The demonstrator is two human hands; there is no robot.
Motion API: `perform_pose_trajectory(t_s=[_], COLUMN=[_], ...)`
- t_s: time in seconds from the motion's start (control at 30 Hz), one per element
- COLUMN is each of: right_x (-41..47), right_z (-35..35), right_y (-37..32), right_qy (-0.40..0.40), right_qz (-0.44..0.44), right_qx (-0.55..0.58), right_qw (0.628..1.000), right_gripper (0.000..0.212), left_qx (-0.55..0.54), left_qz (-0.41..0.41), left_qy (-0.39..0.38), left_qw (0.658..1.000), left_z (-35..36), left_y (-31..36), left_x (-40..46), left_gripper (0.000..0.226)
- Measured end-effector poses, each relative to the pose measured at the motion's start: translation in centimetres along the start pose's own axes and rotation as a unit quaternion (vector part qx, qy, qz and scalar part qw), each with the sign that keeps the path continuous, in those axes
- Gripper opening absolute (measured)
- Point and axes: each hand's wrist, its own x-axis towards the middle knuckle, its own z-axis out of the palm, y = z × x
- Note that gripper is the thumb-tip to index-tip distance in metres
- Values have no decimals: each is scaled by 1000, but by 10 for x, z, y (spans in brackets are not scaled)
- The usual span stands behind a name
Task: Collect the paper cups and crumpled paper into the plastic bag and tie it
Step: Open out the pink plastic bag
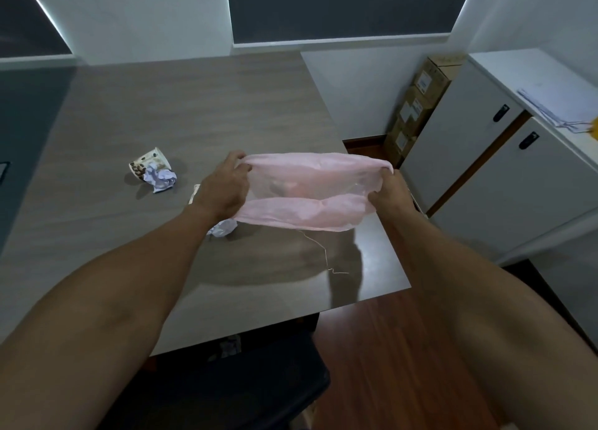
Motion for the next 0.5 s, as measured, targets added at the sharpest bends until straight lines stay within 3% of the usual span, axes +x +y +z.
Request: perform_pose_trajectory(t_s=[0.13,0.23,0.3,0.37,0.47,0.5], right_x=[-5,-6,-1,8,13,16], right_z=[1,7,3,-4,-17,-18], right_y=[-14,-15,-17,-26,-54,-59], right_qy=[73,-26,-102,-73,133,177], right_qz=[40,-5,-34,-78,-170,-180], right_qx=[-2,-79,-88,-64,-63,-65], right_qw=[997,996,990,992,974,966], right_gripper=[68,86,94,96,91,88], left_qx=[24,52,31,1,25,30], left_qz=[-76,-150,-201,-187,-101,-92], left_qy=[-90,-175,-207,-134,62,71], left_qw=[993,972,957,973,993,993], left_z=[4,9,6,-2,-20,-19], left_y=[12,16,21,29,44,42], left_x=[3,4,10,19,38,43], left_gripper=[85,117,122,107,90,95])
